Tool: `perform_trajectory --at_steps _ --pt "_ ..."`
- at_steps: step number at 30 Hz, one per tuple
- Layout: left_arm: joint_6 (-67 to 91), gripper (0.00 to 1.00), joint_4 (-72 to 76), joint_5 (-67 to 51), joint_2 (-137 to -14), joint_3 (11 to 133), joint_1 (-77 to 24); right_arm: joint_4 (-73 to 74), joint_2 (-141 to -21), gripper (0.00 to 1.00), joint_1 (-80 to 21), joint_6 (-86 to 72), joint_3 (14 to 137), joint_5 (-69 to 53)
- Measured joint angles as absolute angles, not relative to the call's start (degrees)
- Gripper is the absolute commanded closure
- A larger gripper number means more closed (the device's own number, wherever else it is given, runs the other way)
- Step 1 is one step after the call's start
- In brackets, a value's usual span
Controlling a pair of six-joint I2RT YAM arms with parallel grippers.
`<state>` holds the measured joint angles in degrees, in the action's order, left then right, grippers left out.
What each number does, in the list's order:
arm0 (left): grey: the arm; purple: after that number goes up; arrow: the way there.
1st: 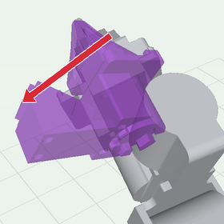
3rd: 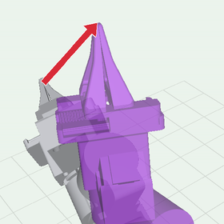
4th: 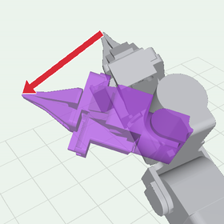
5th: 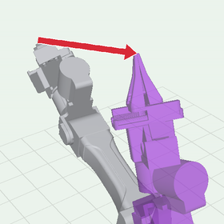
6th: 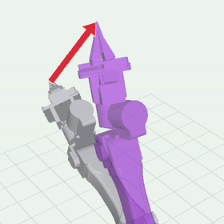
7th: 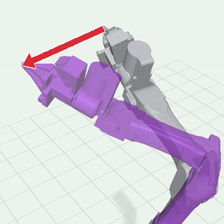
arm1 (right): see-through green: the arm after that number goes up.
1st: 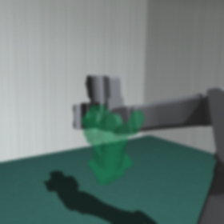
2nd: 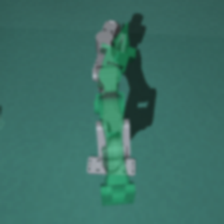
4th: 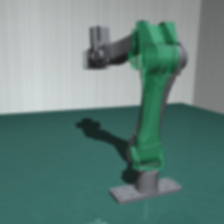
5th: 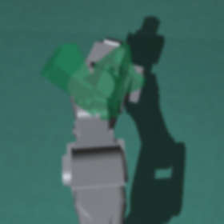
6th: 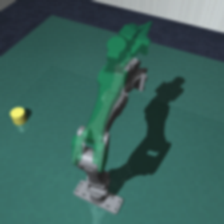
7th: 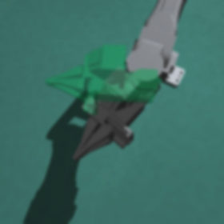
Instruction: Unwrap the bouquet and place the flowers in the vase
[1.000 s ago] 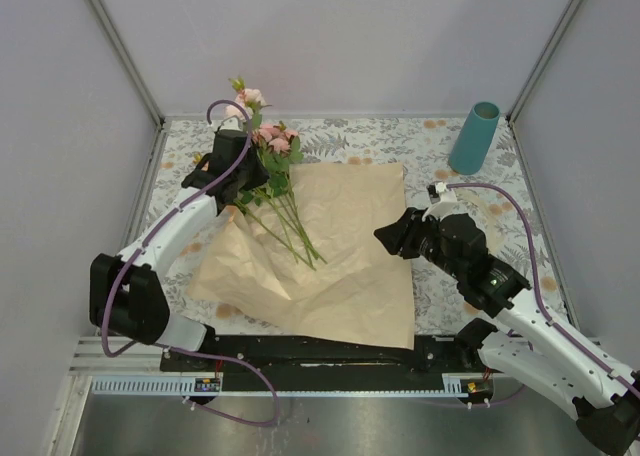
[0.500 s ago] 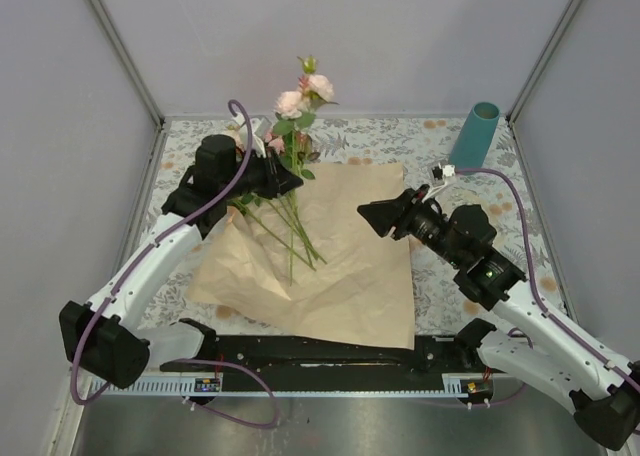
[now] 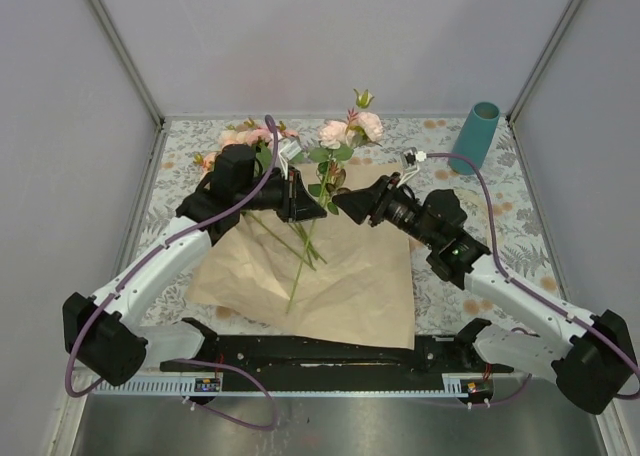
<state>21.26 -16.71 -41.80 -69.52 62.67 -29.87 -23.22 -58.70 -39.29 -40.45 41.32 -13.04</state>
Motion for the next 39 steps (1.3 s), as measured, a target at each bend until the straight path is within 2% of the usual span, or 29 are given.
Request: perform_trajectory --at_steps 3,6,10,12,13,14,15,19,20,21,22,31,35,39 --pt "21.43 1.00 -16.64 -42.78 -70.08 62.57 -30.15 -24.27 -62.78 0.40 -39.29 -40.93 42.87 -13.15" --pt "21.43 1.00 -16.64 -43.16 -70.28 62.52 -30.35 -25.52 -66.19 0.48 -39.29 -41.30 44.18 -13.43" --pt "21.47 0.99 -16.75 -43.72 -70.89 62.52 -30.37 -27.11 -69.41 0.72 -39.29 -41.74 45.78 -14.74" --pt "21.54 0.92 -17.06 -43.79 -71.44 62.52 -30.37 -28.23 -70.22 0.88 -39.33 -41.87 46.11 -15.16" --pt "21.58 0.87 -17.21 -43.79 -71.70 62.52 -30.37 -28.67 -70.37 0.96 -39.33 -41.85 46.11 -15.35" --pt "21.63 0.78 -17.30 -43.75 -71.92 62.52 -30.39 -28.97 -70.41 1.00 -39.33 -41.95 46.09 -15.62" --pt "21.61 0.67 -17.34 -43.68 -72.07 62.52 -30.39 -29.17 -70.43 1.00 -39.35 -42.11 46.09 -15.68" --pt "21.28 0.31 -19.25 -42.59 -72.20 63.20 -30.39 -29.85 -70.41 1.00 -39.38 -40.49 46.11 -14.09" --pt "21.30 0.19 -20.08 -42.22 -72.20 63.42 -30.39 -29.98 -70.41 1.00 -39.38 -39.48 46.11 -13.28" --pt "21.47 0.13 -20.86 -41.71 -72.18 63.61 -30.39 -30.04 -70.35 1.00 -39.38 -38.13 46.11 -12.23" --pt "21.10 0.01 -21.30 -41.41 -72.07 63.70 -30.39 -29.95 -70.24 1.00 -39.35 -36.58 46.17 -10.90" --pt "19.97 0.01 -25.61 -33.23 -62.98 62.67 -30.44 -25.58 -59.86 1.00 -36.01 -9.85 49.41 10.57" --pt "19.42 0.01 -27.40 -24.08 -57.67 61.30 -30.50 -29.56 -56.18 1.00 -32.58 4.54 53.49 18.70" --pt "19.51 0.01 -28.86 -11.94 -55.81 60.84 -30.52 -36.36 -56.01 1.00 -28.88 18.11 56.14 20.01"
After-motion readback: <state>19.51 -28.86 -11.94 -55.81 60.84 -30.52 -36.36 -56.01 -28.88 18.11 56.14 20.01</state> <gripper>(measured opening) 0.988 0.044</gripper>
